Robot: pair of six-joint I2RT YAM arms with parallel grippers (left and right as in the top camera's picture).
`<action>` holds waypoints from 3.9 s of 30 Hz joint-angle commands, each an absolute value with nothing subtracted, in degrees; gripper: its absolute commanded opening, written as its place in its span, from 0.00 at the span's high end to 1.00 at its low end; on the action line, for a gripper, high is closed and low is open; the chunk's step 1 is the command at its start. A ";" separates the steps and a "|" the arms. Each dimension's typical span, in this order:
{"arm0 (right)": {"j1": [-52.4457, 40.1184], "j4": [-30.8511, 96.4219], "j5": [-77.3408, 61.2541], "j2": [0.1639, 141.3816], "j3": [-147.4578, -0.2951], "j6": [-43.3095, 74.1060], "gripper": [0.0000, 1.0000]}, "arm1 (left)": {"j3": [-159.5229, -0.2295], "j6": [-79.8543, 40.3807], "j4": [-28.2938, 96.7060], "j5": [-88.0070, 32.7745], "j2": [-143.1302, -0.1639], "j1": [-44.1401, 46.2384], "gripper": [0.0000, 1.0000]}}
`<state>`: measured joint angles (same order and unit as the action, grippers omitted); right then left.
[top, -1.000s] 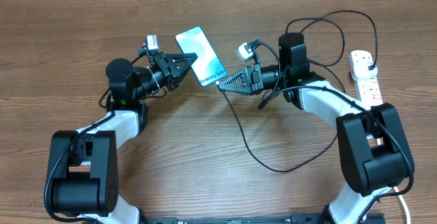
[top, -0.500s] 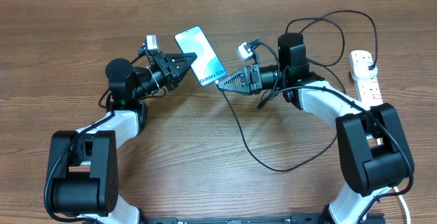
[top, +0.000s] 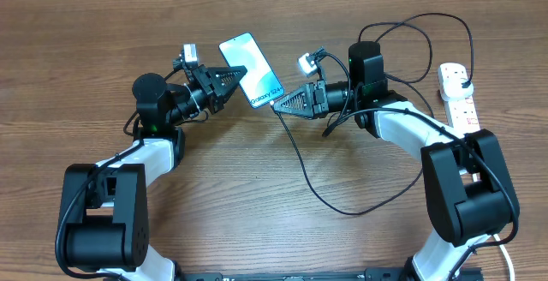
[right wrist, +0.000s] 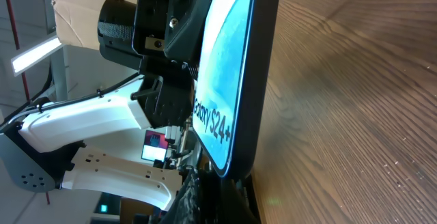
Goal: Plug charger to phone and switch on socket
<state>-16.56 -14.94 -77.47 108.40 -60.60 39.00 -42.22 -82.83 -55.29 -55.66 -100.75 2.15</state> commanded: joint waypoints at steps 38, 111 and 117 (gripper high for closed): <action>-16.08 -15.33 -73.69 108.75 -61.10 40.73 0.96 | -43.51 -80.90 -53.28 -59.40 -100.40 3.77 0.96; -39.83 26.35 11.53 98.02 -61.21 -1.83 0.30 | -43.51 -69.41 -40.73 -57.32 -100.40 -7.79 0.96; -39.86 22.79 9.13 102.39 -61.21 -2.02 0.37 | -43.51 -69.36 -40.73 -57.65 -100.40 -8.36 0.96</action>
